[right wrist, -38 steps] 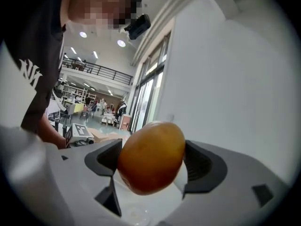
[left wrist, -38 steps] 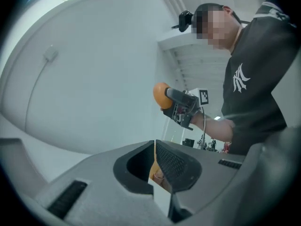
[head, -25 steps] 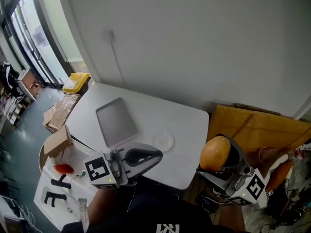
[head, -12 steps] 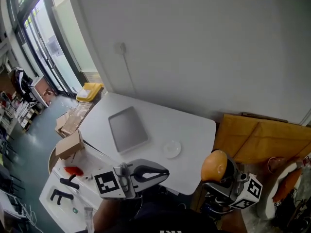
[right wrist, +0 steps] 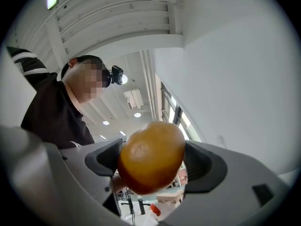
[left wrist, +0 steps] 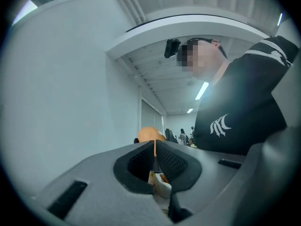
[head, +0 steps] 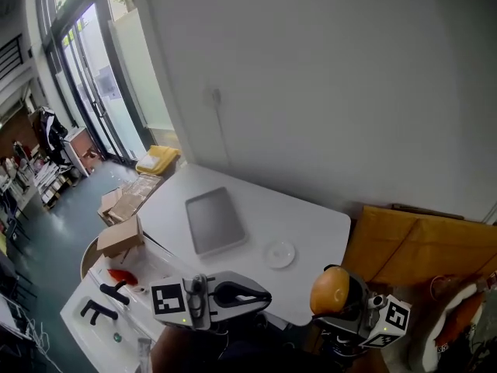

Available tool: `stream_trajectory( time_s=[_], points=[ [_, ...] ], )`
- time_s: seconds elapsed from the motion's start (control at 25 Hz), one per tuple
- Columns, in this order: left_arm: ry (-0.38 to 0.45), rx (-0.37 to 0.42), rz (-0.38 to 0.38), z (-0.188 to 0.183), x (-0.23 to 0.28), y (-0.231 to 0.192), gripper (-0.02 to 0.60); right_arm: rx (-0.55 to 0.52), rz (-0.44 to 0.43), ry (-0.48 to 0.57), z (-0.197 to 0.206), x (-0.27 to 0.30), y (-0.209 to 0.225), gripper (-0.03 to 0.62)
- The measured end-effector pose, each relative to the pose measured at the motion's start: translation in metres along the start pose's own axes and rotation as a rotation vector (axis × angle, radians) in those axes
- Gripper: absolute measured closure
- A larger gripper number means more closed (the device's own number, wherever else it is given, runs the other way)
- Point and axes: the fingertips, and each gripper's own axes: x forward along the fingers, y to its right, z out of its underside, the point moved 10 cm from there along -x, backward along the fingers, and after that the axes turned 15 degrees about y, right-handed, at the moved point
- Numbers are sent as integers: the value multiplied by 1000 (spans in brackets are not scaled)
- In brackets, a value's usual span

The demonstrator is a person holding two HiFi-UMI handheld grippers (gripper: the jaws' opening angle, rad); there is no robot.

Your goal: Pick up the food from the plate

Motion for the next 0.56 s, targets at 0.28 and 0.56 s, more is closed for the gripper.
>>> stream_trajectory(
  time_s=[0.28, 0.56],
  points=[
    [-34, -55, 44, 7, 11, 8, 571, 32, 11, 69, -7, -13, 1, 184],
    [-135, -17, 91, 9, 22, 11, 571, 28, 39, 103, -6, -24, 3, 184]
  ],
)
